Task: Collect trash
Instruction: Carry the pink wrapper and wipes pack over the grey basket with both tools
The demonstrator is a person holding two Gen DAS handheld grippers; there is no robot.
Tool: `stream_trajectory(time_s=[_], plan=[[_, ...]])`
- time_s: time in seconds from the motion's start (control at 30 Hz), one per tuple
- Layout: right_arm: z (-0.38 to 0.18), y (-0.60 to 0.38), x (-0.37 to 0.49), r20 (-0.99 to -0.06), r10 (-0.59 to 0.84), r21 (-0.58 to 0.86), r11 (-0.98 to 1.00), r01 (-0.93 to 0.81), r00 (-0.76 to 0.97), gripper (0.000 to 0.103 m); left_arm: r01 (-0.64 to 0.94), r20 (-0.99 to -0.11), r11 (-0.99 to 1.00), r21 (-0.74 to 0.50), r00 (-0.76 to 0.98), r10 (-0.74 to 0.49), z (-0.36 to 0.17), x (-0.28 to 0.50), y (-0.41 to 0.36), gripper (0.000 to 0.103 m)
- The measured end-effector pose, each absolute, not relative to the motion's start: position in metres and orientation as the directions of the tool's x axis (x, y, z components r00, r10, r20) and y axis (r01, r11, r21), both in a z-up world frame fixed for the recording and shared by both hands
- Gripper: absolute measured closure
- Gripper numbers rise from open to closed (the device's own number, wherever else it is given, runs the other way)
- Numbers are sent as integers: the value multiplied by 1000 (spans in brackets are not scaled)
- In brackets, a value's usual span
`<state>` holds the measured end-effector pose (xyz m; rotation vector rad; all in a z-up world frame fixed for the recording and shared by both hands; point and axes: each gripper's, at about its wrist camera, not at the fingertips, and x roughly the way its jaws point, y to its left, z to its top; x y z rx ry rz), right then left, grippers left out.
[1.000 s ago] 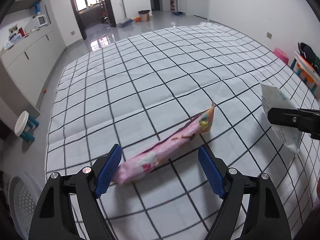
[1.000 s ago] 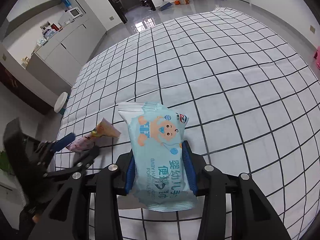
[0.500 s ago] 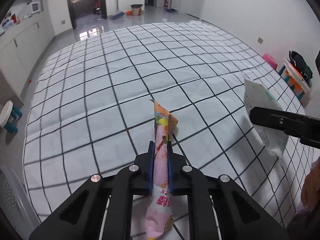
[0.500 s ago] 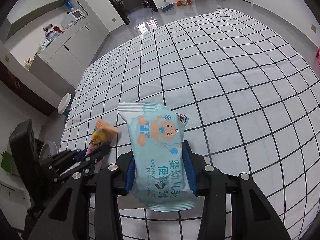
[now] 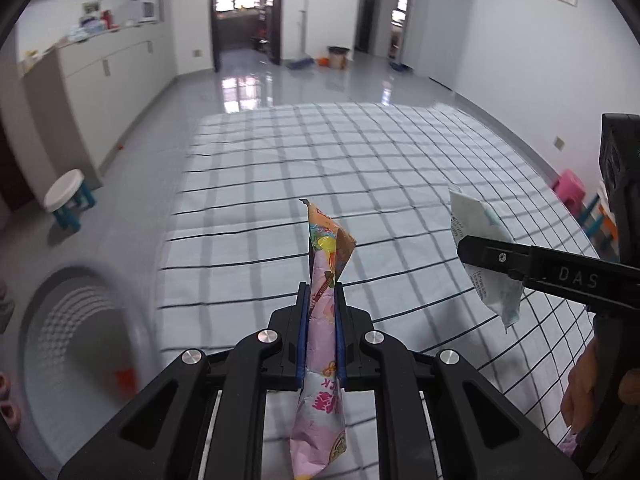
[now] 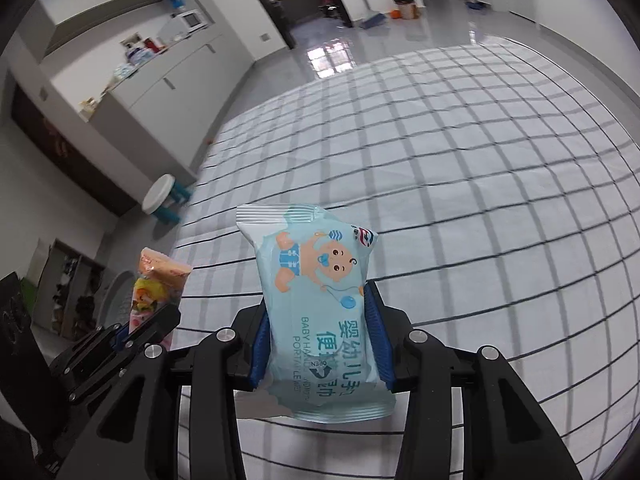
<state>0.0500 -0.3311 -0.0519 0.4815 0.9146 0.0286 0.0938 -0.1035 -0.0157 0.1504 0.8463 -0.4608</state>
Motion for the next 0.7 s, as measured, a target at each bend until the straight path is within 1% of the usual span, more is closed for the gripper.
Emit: stream_trajectory(time_s=[0.17, 0.37, 0.6, 0.7], plan=[[-39, -286, 56, -723, 284, 434, 896, 95, 630, 62, 362, -731, 931, -36, 626, -272, -2, 85, -59, 92], [-30, -217, 70, -697, 366, 447, 894, -25, 616, 62, 225, -724, 974, -3, 672, -157, 5, 80, 9, 92], [-32, -135, 86, -692, 442, 432, 887, -163, 570, 62, 22, -724, 998, 59, 689, 28, -6, 80, 86, 91], [-37, -106, 93, -697, 469, 433, 878, -203, 542, 62, -36, -727, 998, 57, 683, 66, -13, 82, 109, 91]])
